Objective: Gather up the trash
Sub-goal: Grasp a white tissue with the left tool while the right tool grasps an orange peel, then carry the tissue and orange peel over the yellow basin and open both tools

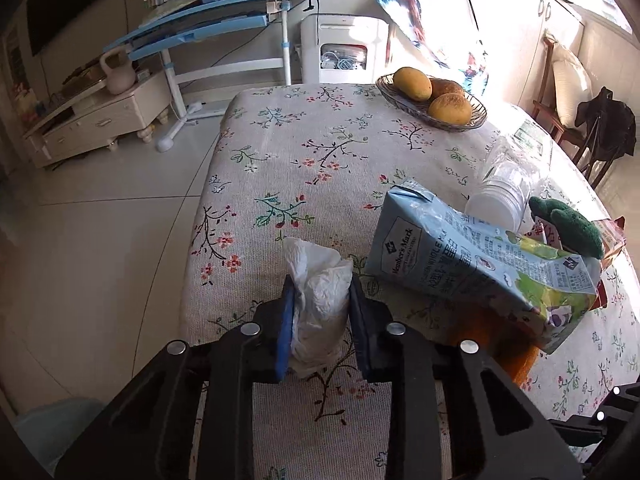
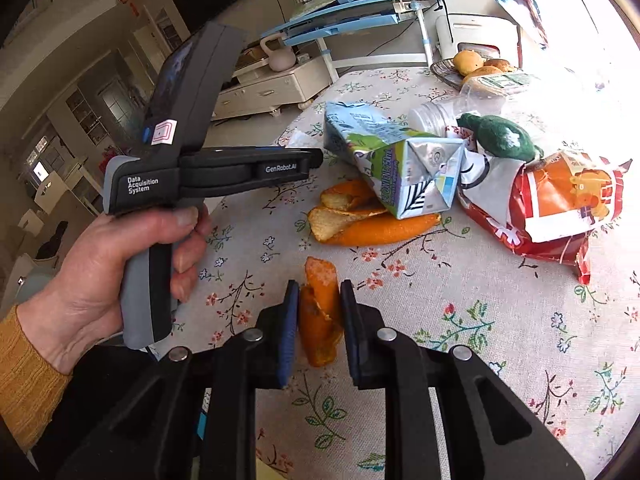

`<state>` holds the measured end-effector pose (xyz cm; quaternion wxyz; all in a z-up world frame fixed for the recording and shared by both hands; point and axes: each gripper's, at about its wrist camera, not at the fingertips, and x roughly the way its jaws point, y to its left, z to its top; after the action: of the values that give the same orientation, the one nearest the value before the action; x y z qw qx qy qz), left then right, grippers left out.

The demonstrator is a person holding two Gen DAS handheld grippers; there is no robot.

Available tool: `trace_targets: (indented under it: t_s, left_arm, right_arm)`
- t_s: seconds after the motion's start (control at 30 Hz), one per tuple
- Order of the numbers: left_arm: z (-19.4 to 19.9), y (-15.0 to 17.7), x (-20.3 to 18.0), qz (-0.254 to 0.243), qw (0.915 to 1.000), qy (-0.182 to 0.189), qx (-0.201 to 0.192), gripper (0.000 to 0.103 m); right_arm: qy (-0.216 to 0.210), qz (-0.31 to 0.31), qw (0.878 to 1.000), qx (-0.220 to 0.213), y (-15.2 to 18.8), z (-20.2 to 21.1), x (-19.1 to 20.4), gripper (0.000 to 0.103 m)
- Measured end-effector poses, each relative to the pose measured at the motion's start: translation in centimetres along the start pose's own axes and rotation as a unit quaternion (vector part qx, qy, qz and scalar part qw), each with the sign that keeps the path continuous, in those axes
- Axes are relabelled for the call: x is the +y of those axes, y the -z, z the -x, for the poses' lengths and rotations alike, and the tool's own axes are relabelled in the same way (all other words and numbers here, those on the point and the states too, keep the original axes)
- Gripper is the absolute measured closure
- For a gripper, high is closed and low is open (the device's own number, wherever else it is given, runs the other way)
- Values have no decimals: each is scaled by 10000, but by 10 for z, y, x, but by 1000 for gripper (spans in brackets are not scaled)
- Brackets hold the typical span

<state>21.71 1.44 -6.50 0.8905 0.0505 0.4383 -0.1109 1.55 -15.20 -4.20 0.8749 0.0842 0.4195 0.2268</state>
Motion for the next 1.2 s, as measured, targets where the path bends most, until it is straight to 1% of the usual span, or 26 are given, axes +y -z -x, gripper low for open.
trace_targets:
  t_s: [0.1, 0.17, 0.3, 0.4, 0.47, 0.53, 0.7, 0.83, 0.97, 1.1, 1.2]
  left_arm:
    - [9, 5, -5, 25, 9999, 109, -65, 81]
    - [25, 10, -10, 64, 9997, 171, -190, 81]
    - [71, 21, -18, 197, 9972, 312, -656, 81]
    - [105, 32, -30, 60, 9943, 291, -1022, 81]
    - [122, 42, -36, 106, 9925, 320, -1174, 81]
    - [136, 54, -40, 153, 9911, 322, -1285, 81]
    - [158, 76, -50, 120, 9898, 252, -1396, 81]
    - [168, 90, -51, 130, 9893, 228, -1432, 81]
    - [172, 100, -54, 111, 9894, 253, -1423, 81]
    - [177, 107, -60, 23, 9890, 249, -1455, 81]
    - [179, 113, -63, -3, 9891, 265, -1445, 81]
  right_arm:
    - [7, -117, 9999, -114, 2, 22, -12, 81]
    - [44, -195, 9995, -243, 0, 36, -21, 81]
    - [117, -406, 9972, -623, 6, 68, -34, 81]
    - [108, -599, 9937, -944, 10, 85, -41, 81]
    - [75, -699, 9916, -1088, 8, 90, -42, 81]
    - [110, -659, 9909, -1166, 6, 94, -41, 81]
    - [173, -509, 9901, -1299, 7, 104, -31, 81]
    - [164, -557, 9887, -1384, 24, 116, -31, 81]
    - [148, -632, 9885, -1367, 37, 119, -32, 81]
    - [130, -578, 9886, -1381, 41, 123, -29, 81]
    - [108, -543, 9896, -1331, 50, 124, -24, 81]
